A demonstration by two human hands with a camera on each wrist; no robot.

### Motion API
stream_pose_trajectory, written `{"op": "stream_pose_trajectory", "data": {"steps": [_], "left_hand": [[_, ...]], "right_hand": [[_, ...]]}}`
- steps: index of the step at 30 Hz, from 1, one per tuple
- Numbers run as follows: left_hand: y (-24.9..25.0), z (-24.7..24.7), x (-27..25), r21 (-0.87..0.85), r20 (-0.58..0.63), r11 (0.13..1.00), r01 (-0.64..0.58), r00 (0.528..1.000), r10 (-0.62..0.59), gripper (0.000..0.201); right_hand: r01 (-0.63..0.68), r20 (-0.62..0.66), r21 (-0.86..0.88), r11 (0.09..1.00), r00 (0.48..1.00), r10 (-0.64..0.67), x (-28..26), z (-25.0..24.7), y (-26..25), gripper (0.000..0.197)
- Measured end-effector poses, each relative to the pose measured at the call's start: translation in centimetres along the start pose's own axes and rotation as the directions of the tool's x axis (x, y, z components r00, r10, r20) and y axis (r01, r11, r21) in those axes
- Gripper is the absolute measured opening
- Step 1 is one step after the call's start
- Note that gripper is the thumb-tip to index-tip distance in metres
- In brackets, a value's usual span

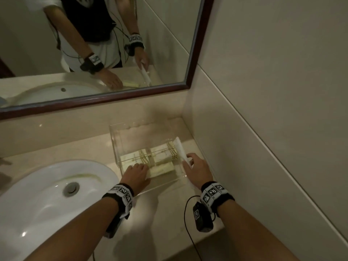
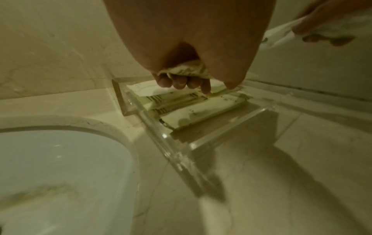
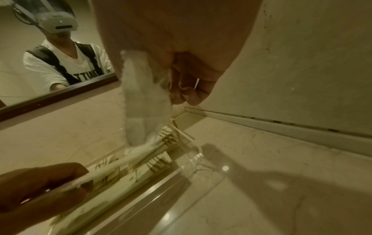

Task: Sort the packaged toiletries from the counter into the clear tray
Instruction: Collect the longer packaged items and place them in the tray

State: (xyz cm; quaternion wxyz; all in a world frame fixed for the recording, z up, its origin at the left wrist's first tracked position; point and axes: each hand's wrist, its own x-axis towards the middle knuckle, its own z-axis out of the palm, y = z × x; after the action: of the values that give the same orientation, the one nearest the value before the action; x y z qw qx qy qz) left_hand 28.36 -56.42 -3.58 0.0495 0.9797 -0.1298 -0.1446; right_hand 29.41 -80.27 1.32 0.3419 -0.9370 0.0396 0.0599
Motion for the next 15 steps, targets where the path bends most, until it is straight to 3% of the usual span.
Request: {"op": "stream_pose_trajectory", "data": {"steps": [5, 8, 11, 15], "left_hand": [[0.4, -0.1, 0.5, 0.014, -0.011, 0.999, -0.029, 1.0, 0.029, 0.053], [0.4, 0.2, 1.3, 0.134, -0.016, 0.987, -0.086, 0.996, 0.089, 0.063], [0.1, 0.7, 2.1, 0.194, -0.04, 0.973, -0.128, 0.99, 0.138, 0.056], [0.7, -0.1, 1.9, 0.178, 0.042, 0.973, -0.149, 0.989, 0.143, 0.042]], "right_hand": [[-0.006, 0.008, -0.014, 1.0, 1.0, 0.006, 0.6, 0.2, 0.3, 0.029], [0.006, 0.022, -0.029, 1.0, 1.0, -0.005, 1.0, 0.1, 0.4, 0.029], [0.01, 0.026, -0.03, 0.999, 1.0, -0.01, 1.4, -0.1, 0.6, 0.027], [0.006, 0.033, -0.017, 1.0, 0.999, -0.006, 1.7, -0.3, 0.8, 0.027]]}}
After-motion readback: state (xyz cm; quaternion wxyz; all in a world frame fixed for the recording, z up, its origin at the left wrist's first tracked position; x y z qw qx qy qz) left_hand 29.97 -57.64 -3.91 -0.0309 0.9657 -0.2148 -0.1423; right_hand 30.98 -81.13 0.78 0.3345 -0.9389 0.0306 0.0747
